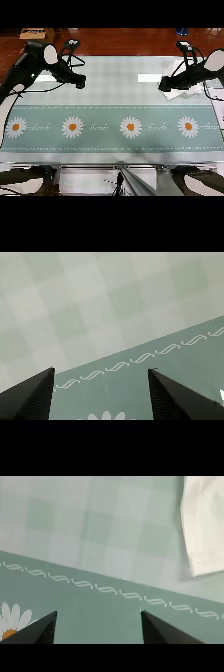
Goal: Fold the shirts.
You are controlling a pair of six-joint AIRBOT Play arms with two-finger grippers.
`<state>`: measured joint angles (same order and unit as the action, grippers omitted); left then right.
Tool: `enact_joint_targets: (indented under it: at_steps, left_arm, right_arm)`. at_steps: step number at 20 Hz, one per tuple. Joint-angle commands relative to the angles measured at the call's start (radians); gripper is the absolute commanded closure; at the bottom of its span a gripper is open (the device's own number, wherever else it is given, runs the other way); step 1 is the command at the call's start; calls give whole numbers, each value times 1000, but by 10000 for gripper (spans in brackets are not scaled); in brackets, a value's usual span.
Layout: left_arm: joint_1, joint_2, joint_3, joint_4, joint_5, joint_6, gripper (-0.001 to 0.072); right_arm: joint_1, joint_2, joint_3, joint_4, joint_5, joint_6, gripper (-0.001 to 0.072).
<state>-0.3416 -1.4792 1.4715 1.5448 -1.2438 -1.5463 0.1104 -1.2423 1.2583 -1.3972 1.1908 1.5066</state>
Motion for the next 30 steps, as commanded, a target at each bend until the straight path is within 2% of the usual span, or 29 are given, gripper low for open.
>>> enact_joint_targets:
  at_steps: [1,3,4,5,7,8,9,11,13,17,26,29,30]
  left_arm:
    - [0,-5,1,0,46,0,-11]
    - [0,-8,1,0,58,0,-11]
    - [0,-10,1,0,72,0,-10]
    - [0,-14,1,1,108,0,-10]
    - [0,-25,1,0,151,1,-10]
    - [0,-28,1,0,168,1,-10]
    - [0,-30,1,0,171,2,-10]
    - [3,-33,1,2,172,93,-10]
    - [11,-36,1,2,179,150,-10]
    - [18,-35,1,1,166,147,-10]
    - [17,-35,1,1,159,147,-10]
    - [17,-35,1,0,159,147,-10]
    - [17,-35,1,0,160,147,-10]
  right_arm:
    - [1,-1,1,0,-138,0,120]
    - [0,-2,1,-10,-241,0,121]
    - [0,-2,1,-66,-328,13,122]
    - [-9,-2,1,-161,-430,105,124]
    - [-82,-14,1,-337,-578,432,131]
    - [-144,-26,1,-366,-619,564,131]
    - [-210,-43,1,-356,-641,620,131]
    - [-342,-80,1,-305,-649,624,131]
    - [-454,-118,1,-247,-632,595,131]
    - [-564,-210,1,-83,-626,422,131]
    - [-561,-417,1,332,-613,73,131]
    - [-561,-447,1,475,-584,-51,194]
    - [-556,-454,1,529,-576,-103,194]
